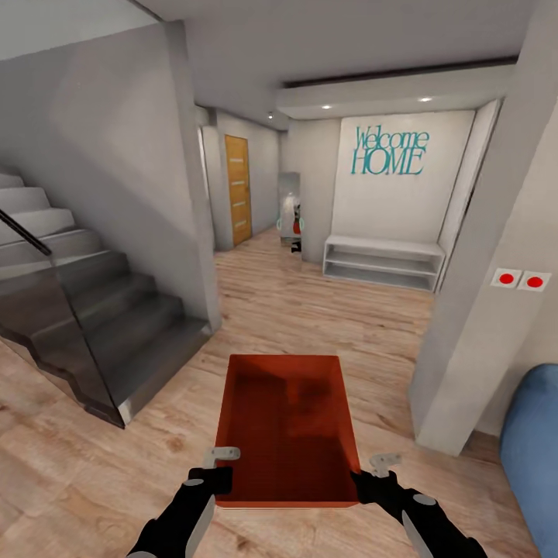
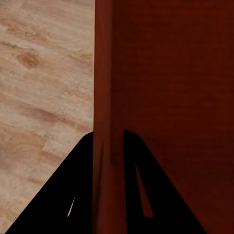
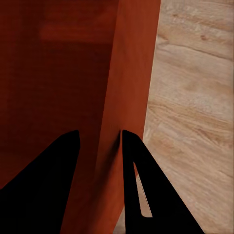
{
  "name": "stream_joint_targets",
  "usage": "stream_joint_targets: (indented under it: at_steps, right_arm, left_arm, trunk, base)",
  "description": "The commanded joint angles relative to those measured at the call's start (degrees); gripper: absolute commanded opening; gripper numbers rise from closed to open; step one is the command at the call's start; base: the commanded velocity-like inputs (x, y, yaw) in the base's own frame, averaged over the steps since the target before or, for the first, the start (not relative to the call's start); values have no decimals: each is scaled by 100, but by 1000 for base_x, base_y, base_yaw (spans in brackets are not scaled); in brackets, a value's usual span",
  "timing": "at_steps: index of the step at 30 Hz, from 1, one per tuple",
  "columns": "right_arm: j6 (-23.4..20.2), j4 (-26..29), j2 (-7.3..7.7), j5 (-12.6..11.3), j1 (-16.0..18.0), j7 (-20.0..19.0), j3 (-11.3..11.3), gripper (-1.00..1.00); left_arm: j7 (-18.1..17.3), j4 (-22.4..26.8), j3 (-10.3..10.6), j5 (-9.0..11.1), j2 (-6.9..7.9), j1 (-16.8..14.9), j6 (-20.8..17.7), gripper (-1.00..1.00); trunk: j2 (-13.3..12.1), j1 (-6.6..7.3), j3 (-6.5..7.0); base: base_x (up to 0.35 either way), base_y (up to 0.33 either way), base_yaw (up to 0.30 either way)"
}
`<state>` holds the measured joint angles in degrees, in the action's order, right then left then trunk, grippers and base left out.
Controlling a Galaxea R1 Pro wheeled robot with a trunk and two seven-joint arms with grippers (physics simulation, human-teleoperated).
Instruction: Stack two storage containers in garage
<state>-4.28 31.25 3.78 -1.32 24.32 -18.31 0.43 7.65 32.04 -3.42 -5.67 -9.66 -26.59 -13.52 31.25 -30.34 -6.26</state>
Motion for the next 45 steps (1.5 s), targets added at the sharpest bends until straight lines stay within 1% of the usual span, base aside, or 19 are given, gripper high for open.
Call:
stream_joint_targets:
  at_steps: [1, 14, 21, 45]
  right_arm:
    - [220, 22, 18, -33, 3, 31, 0, -100]
    - [214, -33, 26, -35, 3, 16, -17, -100]
    - [217, -219, 10, -35, 3, -13, -1, -100]
    - [226, -224, 9, -31, 3, 59, 1, -100]
  left_arm:
    - [27, 4, -341, -137, -2, -4, -45, -100]
    - [35, 4, -349, -135, -34, -4, -37, -100]
    - [27, 4, -377, -129, -18, -4, 13, -100]
    - [26, -4, -370, -128, -34, -4, 25, -100]
  trunk:
    - [10, -6, -11]
    - [10, -6, -11]
    - [10, -6, -11]
    - [10, -6, -11]
  base:
    - [330, 0, 0]
    - [330, 0, 0]
    - [330, 0, 0]
    - [330, 0, 0]
